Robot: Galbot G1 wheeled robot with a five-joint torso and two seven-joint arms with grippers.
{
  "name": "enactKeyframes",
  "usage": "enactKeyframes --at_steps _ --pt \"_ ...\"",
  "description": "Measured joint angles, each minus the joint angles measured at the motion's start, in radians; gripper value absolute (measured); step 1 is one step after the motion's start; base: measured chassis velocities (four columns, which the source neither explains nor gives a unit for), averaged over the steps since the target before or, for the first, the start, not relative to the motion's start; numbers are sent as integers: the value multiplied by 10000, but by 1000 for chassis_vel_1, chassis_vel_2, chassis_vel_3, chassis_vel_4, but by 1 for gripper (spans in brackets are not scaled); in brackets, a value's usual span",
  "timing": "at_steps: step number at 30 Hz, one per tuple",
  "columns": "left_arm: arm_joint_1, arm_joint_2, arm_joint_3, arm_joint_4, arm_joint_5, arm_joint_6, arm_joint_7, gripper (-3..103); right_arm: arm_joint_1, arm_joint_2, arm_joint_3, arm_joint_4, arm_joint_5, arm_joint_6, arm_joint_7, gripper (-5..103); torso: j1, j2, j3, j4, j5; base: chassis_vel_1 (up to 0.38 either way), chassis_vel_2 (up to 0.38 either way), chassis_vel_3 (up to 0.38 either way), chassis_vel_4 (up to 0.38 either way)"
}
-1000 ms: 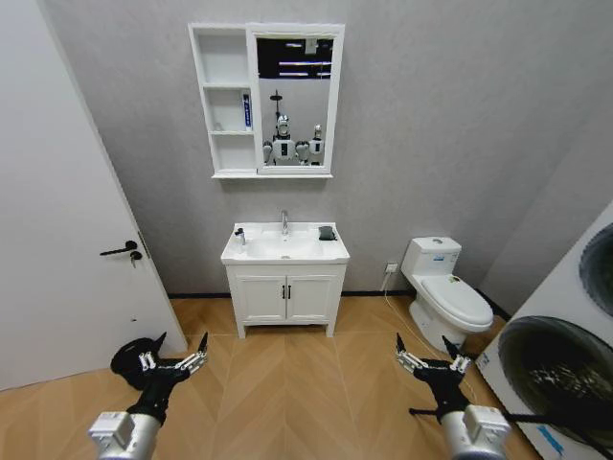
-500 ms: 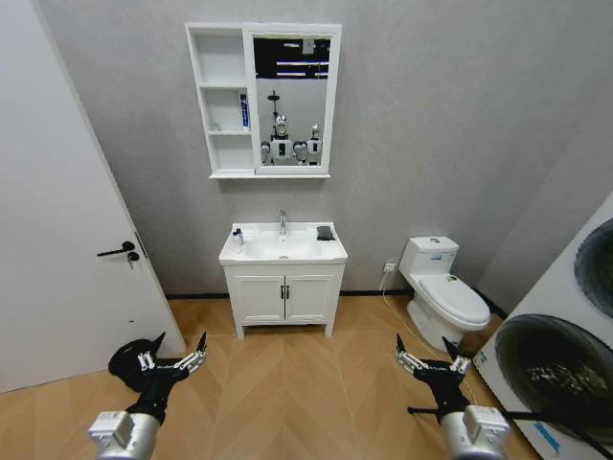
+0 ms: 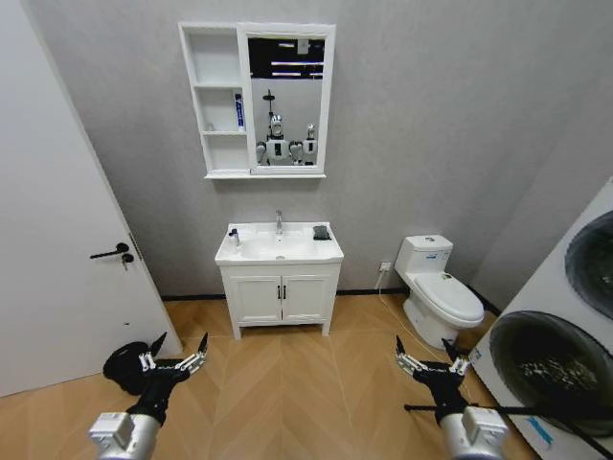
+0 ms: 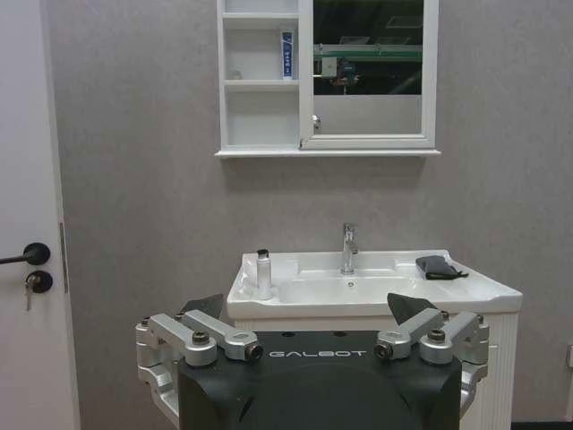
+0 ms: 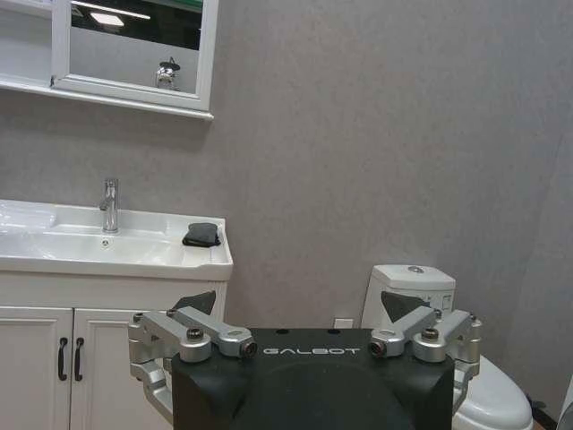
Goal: Move facial cleanser and shampoo from washbasin to cabinet, then wipe washbasin with towel.
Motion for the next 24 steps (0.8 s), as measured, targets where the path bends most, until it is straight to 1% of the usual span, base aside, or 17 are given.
enactKeyframes --at_steps 7,12,16,19,24 --pt "52 -46 -6 0 -73 26 -1 100 -41 -5 -3 -2 -3 0 -15 100 0 0 0 0 0 0 0 0 0" --pt "76 -63 6 -40 -58 206 -1 100 -62 -6 -8 9 -5 0 -21 100 0 0 0 0 0 0 0 0 0" --pt "45 -75 12 -18 39 151 -4 100 -54 5 -7 9 -5 2 -21 100 0 1 0 1 0 0 0 0 0" --pt "15 -74 18 18 91 8 -31 100 -6 8 -3 -10 0 10 -29 100 0 1 0 0 0 0 0 0 0" --pt "0 -117 19 20 57 1 -55 100 21 11 -11 -6 6 -87 -77 100 0 0 0 0 0 0 0 0 0"
